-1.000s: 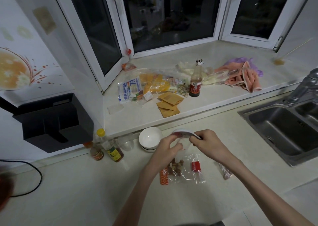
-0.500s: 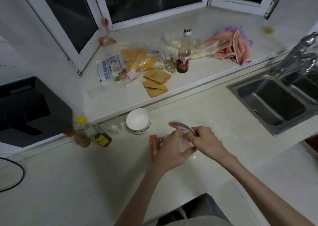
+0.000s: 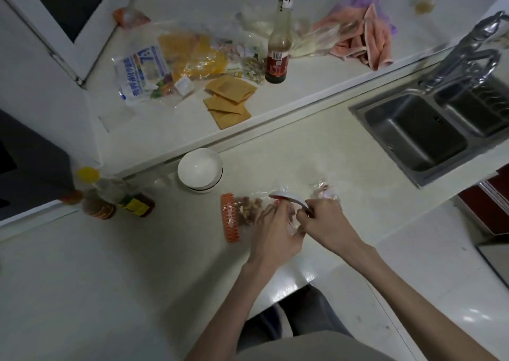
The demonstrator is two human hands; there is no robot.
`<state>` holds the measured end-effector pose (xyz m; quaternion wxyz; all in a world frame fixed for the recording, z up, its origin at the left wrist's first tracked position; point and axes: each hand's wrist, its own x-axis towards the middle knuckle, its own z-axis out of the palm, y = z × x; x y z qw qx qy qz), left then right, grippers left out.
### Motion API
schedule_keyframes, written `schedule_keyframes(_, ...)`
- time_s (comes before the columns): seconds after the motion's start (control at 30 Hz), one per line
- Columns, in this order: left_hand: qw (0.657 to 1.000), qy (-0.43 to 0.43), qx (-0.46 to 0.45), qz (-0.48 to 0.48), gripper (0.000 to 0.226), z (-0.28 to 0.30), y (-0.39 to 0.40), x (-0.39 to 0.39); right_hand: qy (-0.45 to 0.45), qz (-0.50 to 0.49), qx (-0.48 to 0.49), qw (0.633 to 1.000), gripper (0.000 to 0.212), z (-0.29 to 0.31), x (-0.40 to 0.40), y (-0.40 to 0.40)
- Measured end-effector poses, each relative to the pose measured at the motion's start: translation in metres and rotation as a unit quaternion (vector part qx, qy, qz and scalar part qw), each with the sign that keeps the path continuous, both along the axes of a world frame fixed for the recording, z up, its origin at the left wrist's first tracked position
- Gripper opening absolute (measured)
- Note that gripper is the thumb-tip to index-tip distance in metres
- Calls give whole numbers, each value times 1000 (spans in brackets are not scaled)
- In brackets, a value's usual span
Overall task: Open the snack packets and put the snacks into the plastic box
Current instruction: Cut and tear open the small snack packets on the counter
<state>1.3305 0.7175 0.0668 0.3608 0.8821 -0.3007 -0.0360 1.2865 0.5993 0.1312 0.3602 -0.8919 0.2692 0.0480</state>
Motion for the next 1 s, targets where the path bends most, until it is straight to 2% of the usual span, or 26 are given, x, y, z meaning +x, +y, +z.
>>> schedule_keyframes(0.1,999,25,11,-35,27,-14,6,9,18,5,31,999,34,-8,-3,-2)
schedule_keyframes(0.17,994,99,5,-33,28,-23,13,17,17,2,58,998,30,-16,-5,-5)
schedule_keyframes(0.27,974,219,-15,51,29,-46,29,31,18,2,32,999,14,-30,-8,-15)
schedule_keyframes(0.37,951,280,-7,134,20,-72,48,46,81,1,-19,997,8,-50,-6,-34)
schedule_keyframes(0.47,930,306,6,203,15,-88,68,59,169,6,-60,984,13,-63,3,-51)
schedule_keyframes(0.57,912,319,3,258,18,-94,80,69,173,7,-61,983,23,-76,16,-62)
schedule_keyframes(0.63,918,304,8,256,20,-97,80,74,185,27,-85,979,7,-85,26,-66)
schedule_keyframes(0.73,921,300,12,248,14,-102,76,82,202,29,-104,973,27,-102,38,-73)
schedule_keyframes(0.8,919,300,14,257,6,-105,70,88,203,39,-103,973,27,-110,46,-73)
schedule_keyframes(0.93,883,351,-47,309,23,-112,57,93,198,56,-98,974,28,-122,57,-69)
schedule_keyframes(1.0,858,385,-74,331,24,-116,52,93,187,73,-74,977,30,-127,60,-68)
